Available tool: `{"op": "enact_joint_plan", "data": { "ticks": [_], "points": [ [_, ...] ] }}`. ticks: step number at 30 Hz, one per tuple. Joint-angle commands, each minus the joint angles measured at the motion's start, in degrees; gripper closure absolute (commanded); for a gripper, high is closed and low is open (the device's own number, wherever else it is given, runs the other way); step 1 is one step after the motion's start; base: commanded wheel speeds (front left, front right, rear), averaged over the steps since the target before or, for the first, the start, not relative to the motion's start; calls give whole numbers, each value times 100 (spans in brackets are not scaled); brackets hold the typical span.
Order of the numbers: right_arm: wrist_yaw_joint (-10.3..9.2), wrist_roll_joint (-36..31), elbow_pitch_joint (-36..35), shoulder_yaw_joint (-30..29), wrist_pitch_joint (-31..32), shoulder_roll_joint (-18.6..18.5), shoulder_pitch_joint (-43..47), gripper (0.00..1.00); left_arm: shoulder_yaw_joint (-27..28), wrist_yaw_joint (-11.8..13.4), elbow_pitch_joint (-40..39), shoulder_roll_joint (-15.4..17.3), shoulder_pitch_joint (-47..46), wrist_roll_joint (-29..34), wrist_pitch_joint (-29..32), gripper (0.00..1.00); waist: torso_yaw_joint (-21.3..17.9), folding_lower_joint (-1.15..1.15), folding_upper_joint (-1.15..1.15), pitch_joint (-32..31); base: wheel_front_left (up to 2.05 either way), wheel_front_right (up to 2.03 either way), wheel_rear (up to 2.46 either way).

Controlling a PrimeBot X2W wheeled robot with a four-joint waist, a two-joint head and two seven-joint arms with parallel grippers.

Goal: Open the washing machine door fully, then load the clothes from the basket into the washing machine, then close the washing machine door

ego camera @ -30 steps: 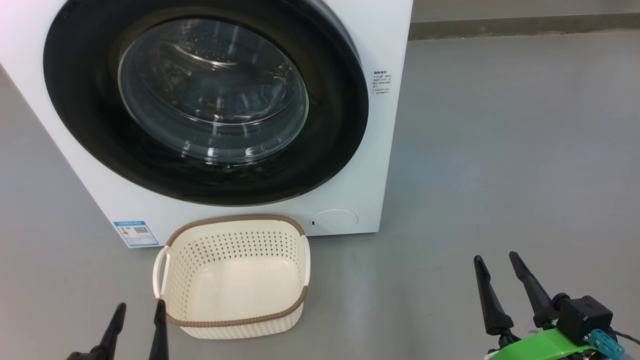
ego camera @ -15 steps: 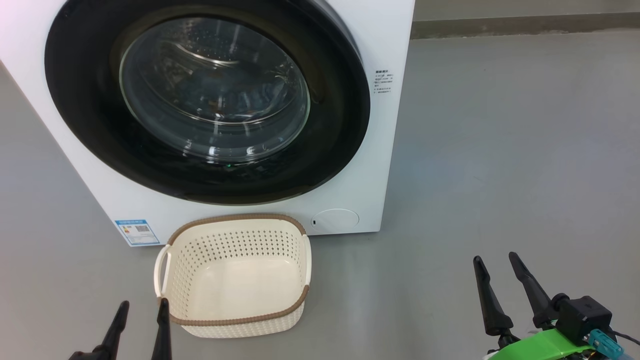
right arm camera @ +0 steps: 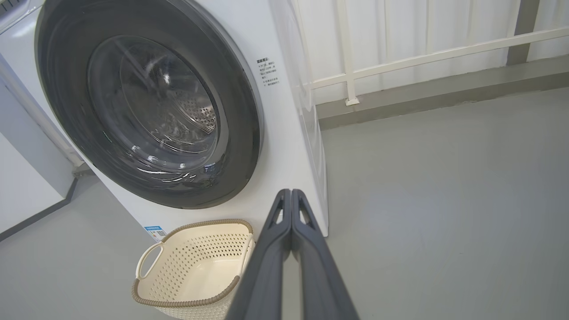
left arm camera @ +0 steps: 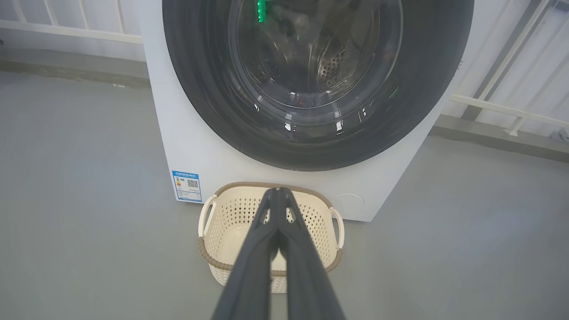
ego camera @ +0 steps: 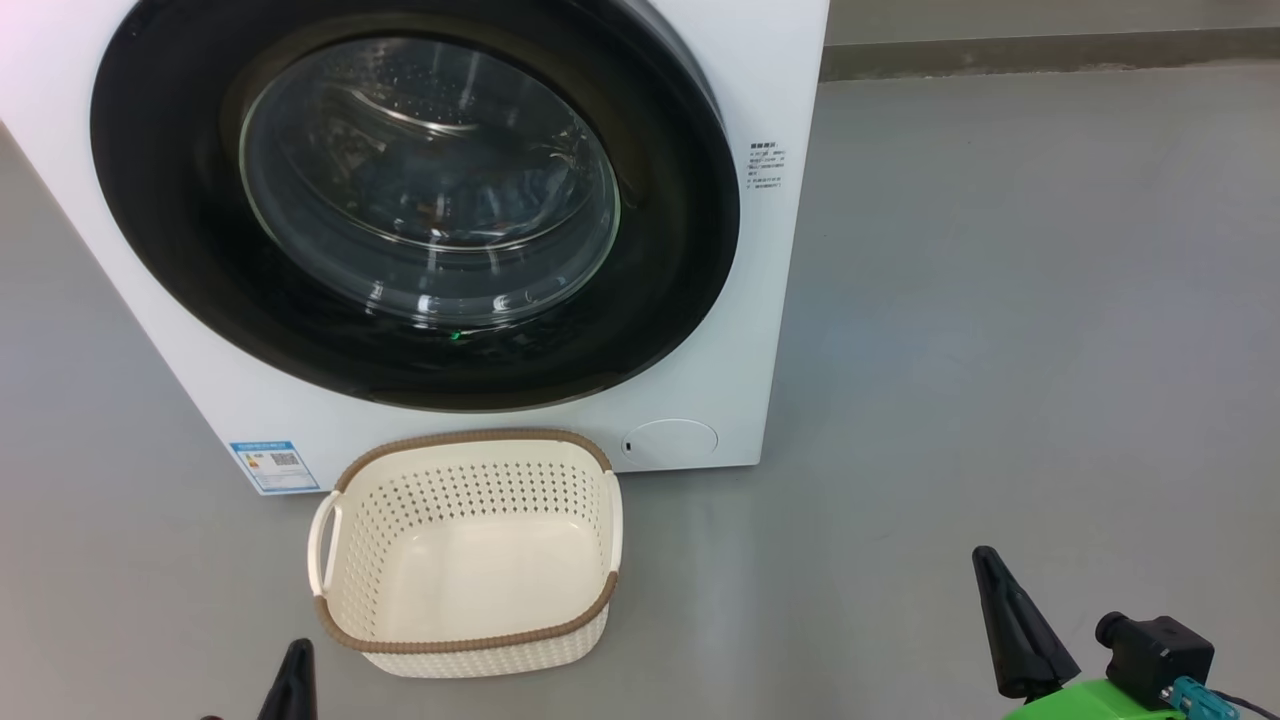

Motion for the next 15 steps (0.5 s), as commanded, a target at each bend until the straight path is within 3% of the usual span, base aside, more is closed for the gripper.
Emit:
{"op": "enact_joint_plan", "data": {
  "ticks": [1, 15],
  "points": [
    [-2, 168, -131, -12, 34, -47, -121, 100, 45, -14, -102, 82, -100, -159, 39, 100, -2, 7, 0, 1, 0, 0, 0],
    [-6, 1076, -82, -45, 247, -74, -205, 100, 78, -38, -71, 93, -230, -1071, 259, 100, -19, -2, 0, 26, 0, 0, 0]
  ]
}}
